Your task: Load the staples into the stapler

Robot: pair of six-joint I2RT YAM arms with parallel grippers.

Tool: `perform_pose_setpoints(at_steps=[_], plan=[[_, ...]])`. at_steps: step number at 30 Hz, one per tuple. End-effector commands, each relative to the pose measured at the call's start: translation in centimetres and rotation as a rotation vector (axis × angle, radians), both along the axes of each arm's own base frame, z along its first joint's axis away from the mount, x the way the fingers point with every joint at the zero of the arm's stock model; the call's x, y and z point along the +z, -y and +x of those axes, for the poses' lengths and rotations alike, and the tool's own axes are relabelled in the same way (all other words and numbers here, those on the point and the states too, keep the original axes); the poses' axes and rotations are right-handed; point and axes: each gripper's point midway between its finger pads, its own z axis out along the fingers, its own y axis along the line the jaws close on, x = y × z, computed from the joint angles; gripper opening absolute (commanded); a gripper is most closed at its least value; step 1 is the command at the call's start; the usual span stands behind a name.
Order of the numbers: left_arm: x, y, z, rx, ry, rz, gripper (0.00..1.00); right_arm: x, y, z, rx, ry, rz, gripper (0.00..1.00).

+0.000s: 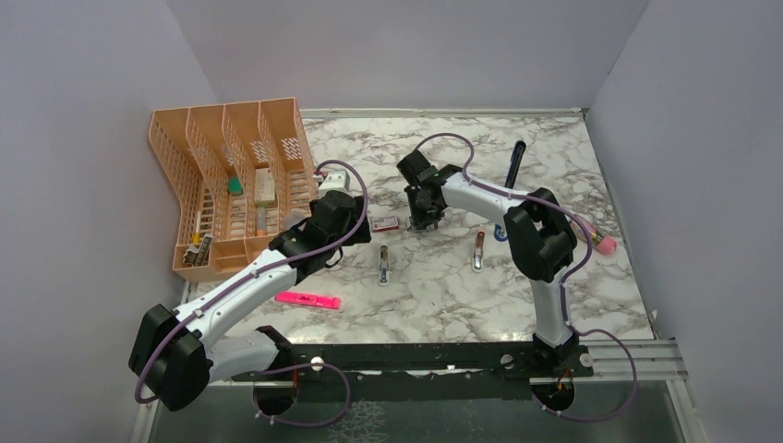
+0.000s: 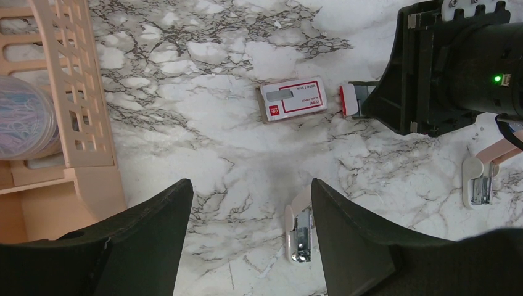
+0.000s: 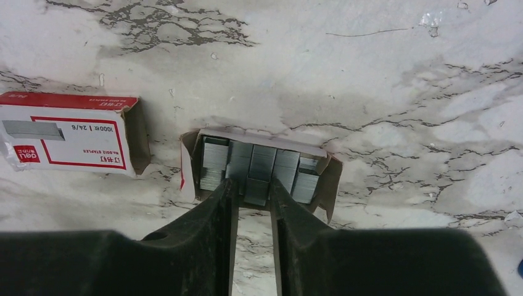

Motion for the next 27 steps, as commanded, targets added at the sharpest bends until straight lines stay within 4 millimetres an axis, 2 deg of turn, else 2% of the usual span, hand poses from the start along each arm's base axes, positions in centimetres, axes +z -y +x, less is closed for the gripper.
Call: perform_pose_setpoints(at_steps=[1,6,12,16,21,27], plan=[[0.5,-0.1,0.2,0.005,0.024,-0.016,0.71,-0.2,-0.3,0.2,-0.021,-0.001,-0.014,0.26],[0.5,-0.1,0.1,0.005,0.024,-0.016,0.71,0.2,-0.1,0.3,-0.034,0.01,-0.009,0.2],[0.5,-0.1,0.1,0.003,0.023,-0.018,0.71,3.3,0.0,0.5,-0.041,0.079,0.028,0.2],[0.5,0.0,0.1,0.003,0.022,-0.02,0.71,4.6,0.5,-0.6,-0.035,0.091,0.048,0.21],[0.6,0.0,0.1,0.001,0.023,-0.023,0.71,4.0,1.1,-3.9,-0.023,0.045,0.037,0.21],[0.7,0.1,0.1,0.0,0.027,-0.028,0.71,0.9,1.5,-9.8,0.006,-0.07,0.003,0.22]])
